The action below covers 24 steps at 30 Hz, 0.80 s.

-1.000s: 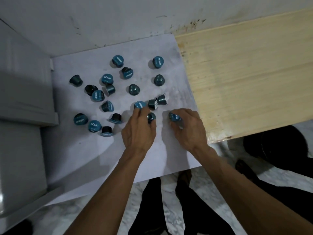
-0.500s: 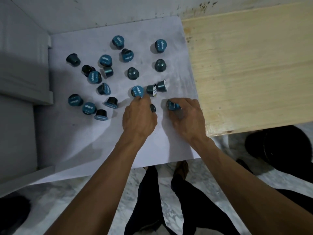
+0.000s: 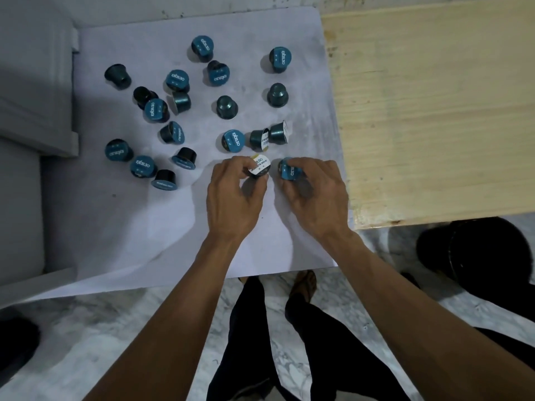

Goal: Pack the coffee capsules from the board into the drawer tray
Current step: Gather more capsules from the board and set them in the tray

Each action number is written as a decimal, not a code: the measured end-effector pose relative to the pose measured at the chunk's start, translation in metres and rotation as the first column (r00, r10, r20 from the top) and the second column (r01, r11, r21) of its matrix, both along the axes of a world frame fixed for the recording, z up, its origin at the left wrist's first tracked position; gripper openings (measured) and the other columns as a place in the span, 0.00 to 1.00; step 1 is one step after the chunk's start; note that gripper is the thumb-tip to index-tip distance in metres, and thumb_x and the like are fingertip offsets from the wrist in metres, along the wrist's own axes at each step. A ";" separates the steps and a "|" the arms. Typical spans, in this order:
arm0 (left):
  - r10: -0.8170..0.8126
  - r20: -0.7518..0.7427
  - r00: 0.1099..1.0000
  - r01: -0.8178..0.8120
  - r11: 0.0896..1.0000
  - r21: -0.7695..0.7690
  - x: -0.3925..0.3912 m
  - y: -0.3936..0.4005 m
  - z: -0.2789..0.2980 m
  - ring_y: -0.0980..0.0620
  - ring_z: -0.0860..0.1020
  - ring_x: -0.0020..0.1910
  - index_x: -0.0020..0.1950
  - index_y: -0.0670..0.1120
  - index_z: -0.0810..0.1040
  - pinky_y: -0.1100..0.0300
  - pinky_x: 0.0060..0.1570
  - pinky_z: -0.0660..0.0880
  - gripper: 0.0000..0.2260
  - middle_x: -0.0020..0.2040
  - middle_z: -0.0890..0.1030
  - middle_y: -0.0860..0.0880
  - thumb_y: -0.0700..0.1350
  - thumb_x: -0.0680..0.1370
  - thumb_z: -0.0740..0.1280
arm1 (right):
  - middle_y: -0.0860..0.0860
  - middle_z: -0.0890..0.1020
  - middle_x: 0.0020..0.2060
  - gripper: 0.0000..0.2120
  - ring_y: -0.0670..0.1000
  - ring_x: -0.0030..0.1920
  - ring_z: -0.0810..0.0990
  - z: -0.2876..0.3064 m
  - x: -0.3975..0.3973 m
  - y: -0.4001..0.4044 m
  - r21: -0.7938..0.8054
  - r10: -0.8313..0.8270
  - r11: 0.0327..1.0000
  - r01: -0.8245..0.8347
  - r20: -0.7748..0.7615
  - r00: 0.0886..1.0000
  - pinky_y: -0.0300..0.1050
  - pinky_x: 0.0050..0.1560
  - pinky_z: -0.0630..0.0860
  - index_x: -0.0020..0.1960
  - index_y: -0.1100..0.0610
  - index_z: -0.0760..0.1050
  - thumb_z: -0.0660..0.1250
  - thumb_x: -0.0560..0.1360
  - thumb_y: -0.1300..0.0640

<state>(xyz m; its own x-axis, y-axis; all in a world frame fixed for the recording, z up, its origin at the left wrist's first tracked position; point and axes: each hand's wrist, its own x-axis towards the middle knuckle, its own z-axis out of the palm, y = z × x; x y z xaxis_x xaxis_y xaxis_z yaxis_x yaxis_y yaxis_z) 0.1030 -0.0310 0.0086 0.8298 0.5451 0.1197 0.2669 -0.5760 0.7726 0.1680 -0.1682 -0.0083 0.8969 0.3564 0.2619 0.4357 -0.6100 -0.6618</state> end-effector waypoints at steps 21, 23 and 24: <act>0.092 0.154 0.984 -0.088 0.996 -0.032 -0.008 -0.001 -0.017 0.56 0.77 0.42 0.54 0.41 0.82 0.69 0.41 0.72 0.12 0.46 0.83 0.48 0.45 0.74 0.75 | 0.55 0.85 0.47 0.12 0.52 0.46 0.79 -0.011 -0.004 -0.011 0.116 0.012 0.993 -0.028 0.132 0.991 0.44 0.45 0.78 0.51 0.64 0.82 0.76 0.71 0.59; 0.109 0.164 0.980 -0.094 0.991 -0.093 -0.015 0.002 -0.009 0.54 0.79 0.41 0.55 0.43 0.82 0.61 0.38 0.76 0.12 0.46 0.83 0.48 0.45 0.74 0.75 | 0.55 0.85 0.48 0.12 0.55 0.45 0.80 -0.005 -0.007 -0.012 0.106 0.021 0.994 -0.031 0.092 0.995 0.40 0.44 0.76 0.52 0.63 0.82 0.76 0.71 0.60; 0.114 0.171 0.979 -0.096 0.990 -0.107 -0.020 0.003 -0.003 0.53 0.79 0.41 0.55 0.44 0.81 0.59 0.37 0.77 0.12 0.46 0.83 0.48 0.45 0.74 0.75 | 0.55 0.85 0.48 0.11 0.55 0.45 0.81 0.000 -0.010 -0.011 0.105 0.029 0.994 -0.036 0.070 0.997 0.39 0.44 0.76 0.52 0.63 0.82 0.76 0.71 0.60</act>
<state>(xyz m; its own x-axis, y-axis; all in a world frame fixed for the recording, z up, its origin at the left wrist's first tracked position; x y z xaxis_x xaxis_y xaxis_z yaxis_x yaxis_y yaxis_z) 0.0835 -0.0278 0.0058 0.7380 0.6443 0.2008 0.1768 -0.4717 0.8639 0.1576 -0.1795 -0.0085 0.8641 0.3521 0.3596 0.5002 -0.5229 -0.6902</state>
